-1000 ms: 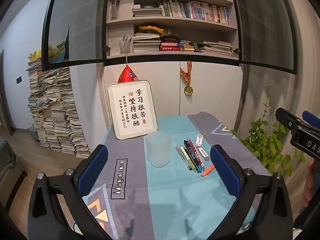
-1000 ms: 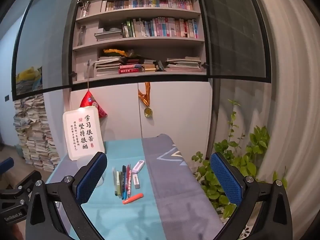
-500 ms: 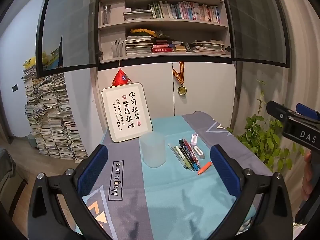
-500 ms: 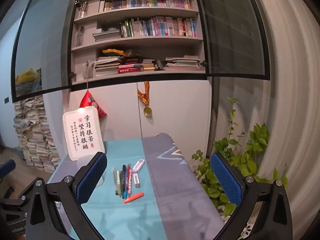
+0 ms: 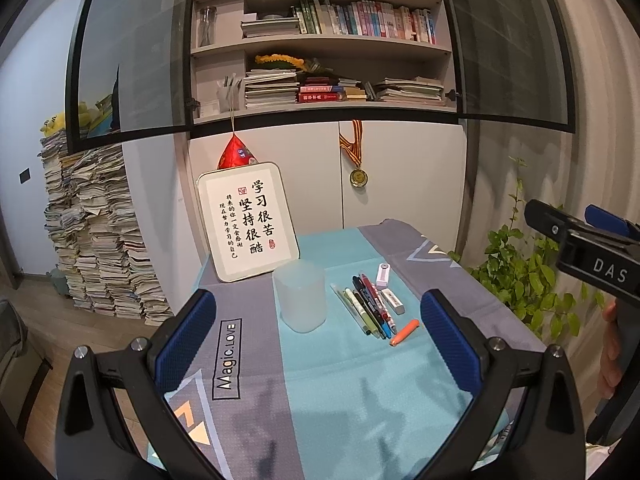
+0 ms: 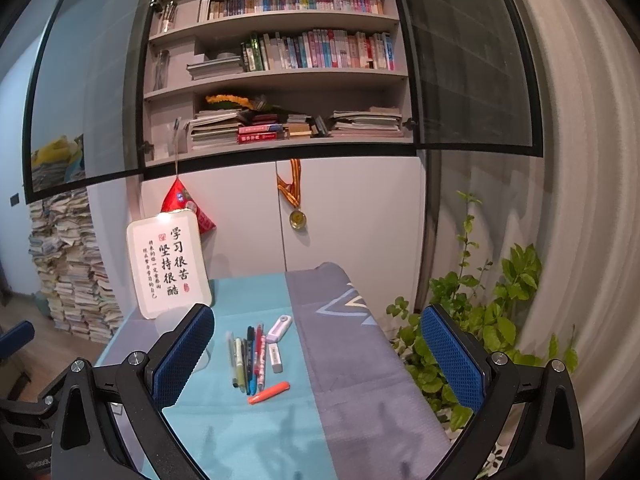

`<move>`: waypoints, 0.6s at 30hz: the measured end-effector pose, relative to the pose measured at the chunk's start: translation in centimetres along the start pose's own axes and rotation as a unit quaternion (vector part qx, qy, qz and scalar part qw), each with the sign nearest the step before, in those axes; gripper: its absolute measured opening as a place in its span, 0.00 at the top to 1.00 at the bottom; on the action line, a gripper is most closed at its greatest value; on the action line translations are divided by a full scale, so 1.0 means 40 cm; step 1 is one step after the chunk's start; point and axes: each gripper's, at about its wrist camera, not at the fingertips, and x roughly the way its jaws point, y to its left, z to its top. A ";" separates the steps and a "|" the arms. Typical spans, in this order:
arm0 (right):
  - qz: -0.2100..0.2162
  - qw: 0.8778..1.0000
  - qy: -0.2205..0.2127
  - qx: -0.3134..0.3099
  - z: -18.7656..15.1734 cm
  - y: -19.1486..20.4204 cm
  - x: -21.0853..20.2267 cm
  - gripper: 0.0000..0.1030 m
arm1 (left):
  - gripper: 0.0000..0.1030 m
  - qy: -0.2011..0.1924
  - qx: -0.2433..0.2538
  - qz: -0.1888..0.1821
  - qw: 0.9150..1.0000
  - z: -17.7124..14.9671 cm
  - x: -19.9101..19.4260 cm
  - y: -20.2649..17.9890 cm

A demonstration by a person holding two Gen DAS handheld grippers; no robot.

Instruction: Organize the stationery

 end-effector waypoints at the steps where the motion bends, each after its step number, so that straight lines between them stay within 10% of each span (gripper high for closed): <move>1: 0.000 1.000 0.000 0.000 0.000 0.000 0.000 0.00 | 0.01 0.001 -0.001 0.000 1.000 0.000 0.001 0.000; 18: 0.004 1.000 0.017 0.000 -0.022 0.007 0.036 0.00 | 0.01 0.015 -0.008 -0.002 1.000 -0.010 0.025 0.003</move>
